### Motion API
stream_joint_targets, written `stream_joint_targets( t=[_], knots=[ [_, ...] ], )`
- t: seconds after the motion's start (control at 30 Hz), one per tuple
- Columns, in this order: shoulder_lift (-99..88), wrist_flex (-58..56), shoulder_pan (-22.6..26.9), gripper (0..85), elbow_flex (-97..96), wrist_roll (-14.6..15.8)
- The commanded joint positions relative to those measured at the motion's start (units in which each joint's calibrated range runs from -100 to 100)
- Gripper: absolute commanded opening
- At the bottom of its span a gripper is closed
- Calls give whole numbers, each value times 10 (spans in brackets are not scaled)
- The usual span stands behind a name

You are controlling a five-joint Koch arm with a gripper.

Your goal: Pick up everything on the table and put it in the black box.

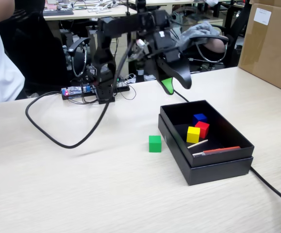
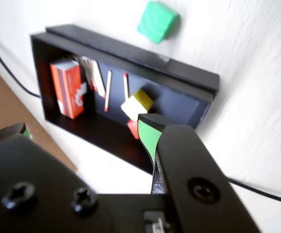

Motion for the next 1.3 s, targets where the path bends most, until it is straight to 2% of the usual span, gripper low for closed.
stream_joint_targets(
  t=[0.0, 0.2, 0.57, 0.9, 1.03, 1.27],
  knots=[
    [-48, -1, -26, 456, -6, -2],
    [-7, -1, -49, 483, -70, 9],
    [216, 2, -50, 503, -48, 48],
    [361, 2, -48, 489, 27, 54],
    [405, 2, -48, 464, 47, 51],
    [444, 5, -48, 287, 64, 43]
  ],
)
